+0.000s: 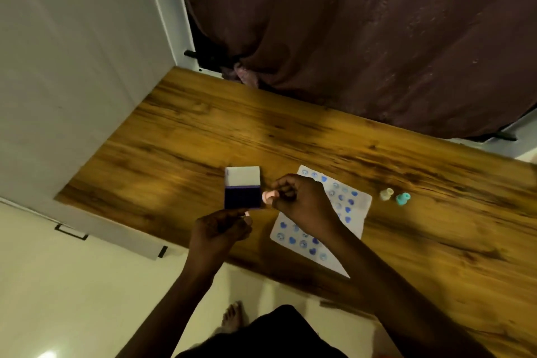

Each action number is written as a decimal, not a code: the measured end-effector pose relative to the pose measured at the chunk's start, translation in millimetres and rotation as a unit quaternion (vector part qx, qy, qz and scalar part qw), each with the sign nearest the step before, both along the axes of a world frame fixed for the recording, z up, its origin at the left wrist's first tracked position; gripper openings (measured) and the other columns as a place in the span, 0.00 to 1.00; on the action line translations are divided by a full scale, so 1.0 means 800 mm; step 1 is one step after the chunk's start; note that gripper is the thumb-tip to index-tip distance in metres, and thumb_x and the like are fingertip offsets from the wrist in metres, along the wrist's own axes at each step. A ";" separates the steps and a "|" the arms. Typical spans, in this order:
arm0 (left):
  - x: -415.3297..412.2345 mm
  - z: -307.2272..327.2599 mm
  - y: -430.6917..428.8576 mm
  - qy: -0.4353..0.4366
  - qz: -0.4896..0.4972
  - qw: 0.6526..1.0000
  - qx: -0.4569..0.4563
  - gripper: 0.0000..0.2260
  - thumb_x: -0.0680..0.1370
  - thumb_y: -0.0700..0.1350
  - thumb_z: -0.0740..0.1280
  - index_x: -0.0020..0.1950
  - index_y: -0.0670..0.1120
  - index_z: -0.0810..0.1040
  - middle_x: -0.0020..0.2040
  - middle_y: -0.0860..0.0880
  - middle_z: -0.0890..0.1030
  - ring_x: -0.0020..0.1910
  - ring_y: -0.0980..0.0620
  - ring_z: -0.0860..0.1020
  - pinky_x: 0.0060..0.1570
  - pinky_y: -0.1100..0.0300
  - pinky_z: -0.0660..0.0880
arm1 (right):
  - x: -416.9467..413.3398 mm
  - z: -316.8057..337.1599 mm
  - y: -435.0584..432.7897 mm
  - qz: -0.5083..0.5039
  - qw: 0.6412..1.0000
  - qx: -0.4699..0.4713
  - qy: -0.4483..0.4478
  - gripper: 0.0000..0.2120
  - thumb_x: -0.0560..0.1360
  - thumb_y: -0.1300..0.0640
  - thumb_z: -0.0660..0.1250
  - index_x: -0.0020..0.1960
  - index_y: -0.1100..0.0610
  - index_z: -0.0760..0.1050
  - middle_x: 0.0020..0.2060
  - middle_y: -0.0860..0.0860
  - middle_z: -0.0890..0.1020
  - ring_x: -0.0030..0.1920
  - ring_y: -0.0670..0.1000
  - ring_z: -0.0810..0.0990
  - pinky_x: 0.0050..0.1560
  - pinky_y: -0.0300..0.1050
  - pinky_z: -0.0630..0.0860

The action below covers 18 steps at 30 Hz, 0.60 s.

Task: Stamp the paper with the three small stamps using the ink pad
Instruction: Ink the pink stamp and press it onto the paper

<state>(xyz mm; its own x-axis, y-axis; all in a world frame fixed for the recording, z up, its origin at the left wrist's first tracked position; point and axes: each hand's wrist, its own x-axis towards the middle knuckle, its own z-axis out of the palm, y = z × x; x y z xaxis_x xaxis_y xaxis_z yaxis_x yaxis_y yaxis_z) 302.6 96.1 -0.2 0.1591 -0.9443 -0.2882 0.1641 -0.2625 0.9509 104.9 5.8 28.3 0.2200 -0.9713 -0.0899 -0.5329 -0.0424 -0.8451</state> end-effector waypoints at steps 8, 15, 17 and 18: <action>0.061 -0.012 0.010 -0.014 0.043 0.999 0.022 0.09 0.77 0.38 0.75 0.56 0.44 0.87 0.46 0.43 0.90 0.47 0.41 0.88 0.49 0.53 0.85 | 0.091 -0.031 -0.050 0.109 0.981 -0.082 0.139 0.08 0.75 0.55 0.76 0.53 0.55 0.86 0.49 0.50 0.88 0.47 0.46 0.85 0.47 0.44 0.82; 0.091 -0.016 0.008 -0.026 0.048 0.998 0.030 0.09 0.77 0.40 0.76 0.57 0.44 0.88 0.45 0.46 0.90 0.46 0.48 0.89 0.44 0.64 0.82 | 0.123 -0.043 -0.062 0.127 0.970 -0.087 0.190 0.09 0.76 0.56 0.75 0.55 0.57 0.86 0.52 0.53 0.88 0.53 0.52 0.85 0.51 0.42 0.80; 0.094 -0.017 0.005 -0.029 0.046 0.998 0.031 0.09 0.77 0.40 0.76 0.57 0.44 0.88 0.46 0.47 0.90 0.46 0.49 0.89 0.42 0.66 0.81 | 0.126 -0.046 -0.062 0.123 0.968 -0.084 0.202 0.09 0.75 0.57 0.75 0.55 0.57 0.86 0.52 0.54 0.87 0.53 0.53 0.85 0.48 0.36 0.74; 0.096 -0.017 0.003 -0.026 0.046 0.998 0.034 0.09 0.77 0.40 0.76 0.57 0.44 0.88 0.46 0.47 0.90 0.46 0.49 0.89 0.42 0.67 0.81 | 0.127 -0.047 -0.062 0.121 0.967 -0.082 0.208 0.09 0.75 0.57 0.75 0.55 0.57 0.86 0.52 0.54 0.87 0.53 0.53 0.85 0.48 0.36 0.72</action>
